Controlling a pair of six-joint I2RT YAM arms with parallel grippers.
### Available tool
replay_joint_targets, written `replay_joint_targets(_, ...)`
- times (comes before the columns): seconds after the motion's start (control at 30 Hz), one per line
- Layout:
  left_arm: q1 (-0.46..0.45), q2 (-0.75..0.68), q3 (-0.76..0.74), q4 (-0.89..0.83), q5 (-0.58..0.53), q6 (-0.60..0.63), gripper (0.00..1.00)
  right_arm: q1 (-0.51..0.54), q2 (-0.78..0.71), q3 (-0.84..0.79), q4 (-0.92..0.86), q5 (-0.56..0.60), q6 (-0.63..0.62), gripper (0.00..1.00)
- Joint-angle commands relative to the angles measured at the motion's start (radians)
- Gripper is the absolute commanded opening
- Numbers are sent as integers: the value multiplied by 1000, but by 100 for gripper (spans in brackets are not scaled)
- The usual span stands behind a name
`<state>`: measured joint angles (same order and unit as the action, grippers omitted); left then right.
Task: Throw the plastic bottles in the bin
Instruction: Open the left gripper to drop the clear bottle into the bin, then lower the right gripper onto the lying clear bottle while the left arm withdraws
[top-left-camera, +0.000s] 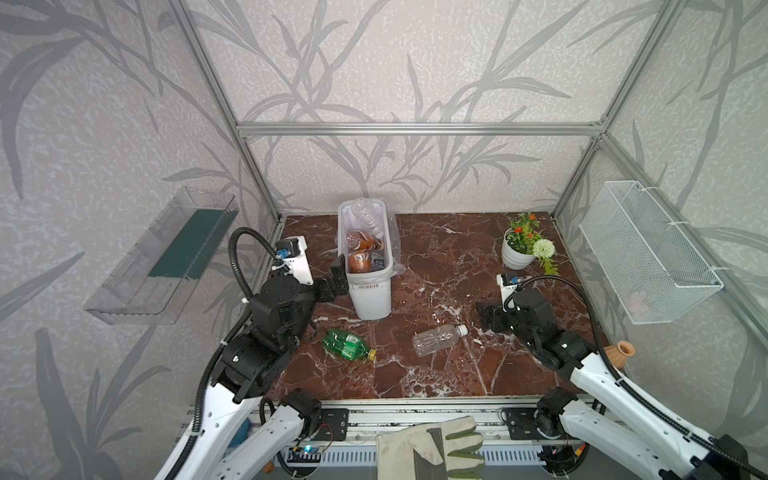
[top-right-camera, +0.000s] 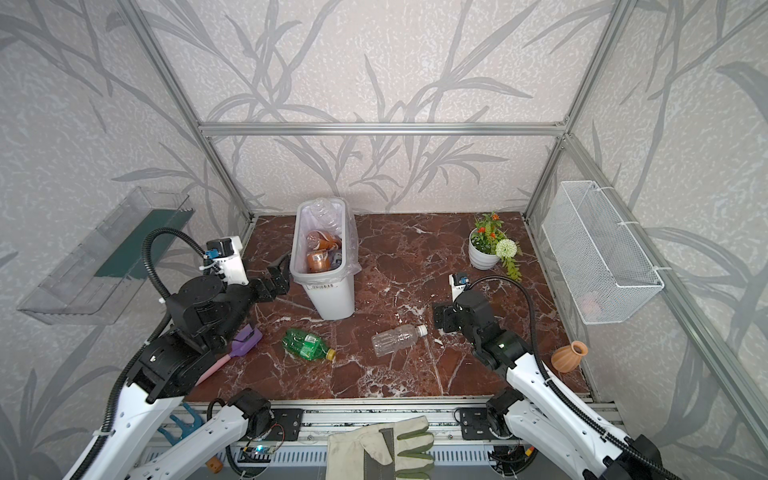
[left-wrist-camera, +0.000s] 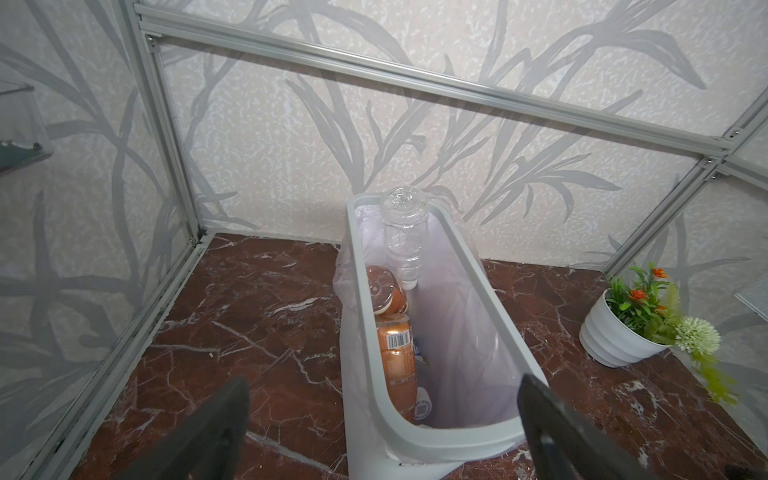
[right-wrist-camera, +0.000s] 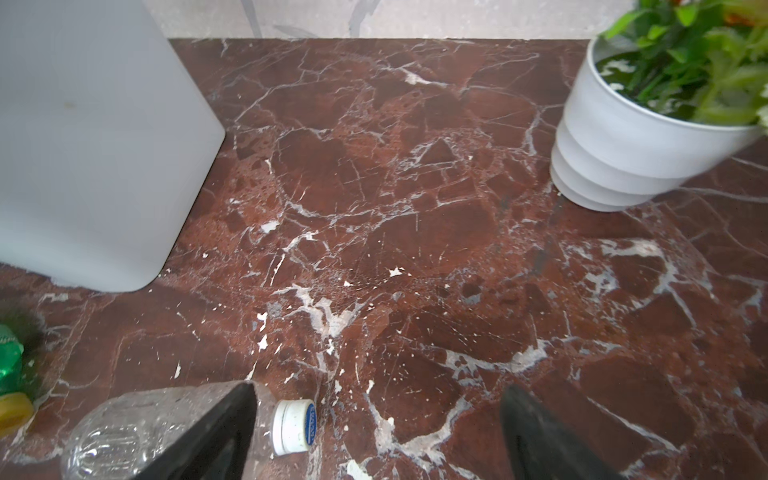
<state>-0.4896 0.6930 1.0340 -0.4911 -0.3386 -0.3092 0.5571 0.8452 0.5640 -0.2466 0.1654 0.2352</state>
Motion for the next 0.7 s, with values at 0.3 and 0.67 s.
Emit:
replay_joint_targets(0.3,17,-86,-98,-188,-216,-181,99,183,235,192,-105,-198,-463,93)
replay_joint_targets(0.67,101,-134,-197,-250,-224,-273,99,280,448,326,-256,-322,-659,87)
